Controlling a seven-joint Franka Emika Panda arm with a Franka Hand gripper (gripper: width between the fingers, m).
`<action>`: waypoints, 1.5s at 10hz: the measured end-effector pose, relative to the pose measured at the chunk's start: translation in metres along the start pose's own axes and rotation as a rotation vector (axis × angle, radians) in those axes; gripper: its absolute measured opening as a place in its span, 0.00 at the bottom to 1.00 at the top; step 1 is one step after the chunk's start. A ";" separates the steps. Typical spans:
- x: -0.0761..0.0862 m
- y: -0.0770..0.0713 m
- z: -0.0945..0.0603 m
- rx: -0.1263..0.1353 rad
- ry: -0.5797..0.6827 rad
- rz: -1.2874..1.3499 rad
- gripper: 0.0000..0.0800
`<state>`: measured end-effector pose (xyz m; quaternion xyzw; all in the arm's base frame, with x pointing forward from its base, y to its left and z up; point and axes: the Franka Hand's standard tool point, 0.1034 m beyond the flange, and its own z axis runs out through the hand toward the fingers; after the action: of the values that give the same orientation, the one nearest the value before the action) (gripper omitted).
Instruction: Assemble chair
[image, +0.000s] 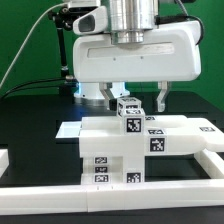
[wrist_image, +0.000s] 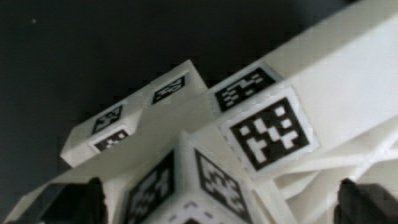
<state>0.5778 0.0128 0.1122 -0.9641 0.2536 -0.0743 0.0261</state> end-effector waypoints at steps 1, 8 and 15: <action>0.000 0.001 0.001 -0.003 -0.002 -0.063 0.81; 0.004 0.006 0.004 -0.035 0.008 -0.606 0.61; 0.004 0.006 0.005 -0.031 0.020 -0.122 0.33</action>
Offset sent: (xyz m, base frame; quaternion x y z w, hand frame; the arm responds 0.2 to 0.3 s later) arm 0.0182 -0.0064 0.0030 0.0124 0.0041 -0.3901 0.9207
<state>0.5788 0.0054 0.1075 -0.9772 0.1958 -0.0815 0.0041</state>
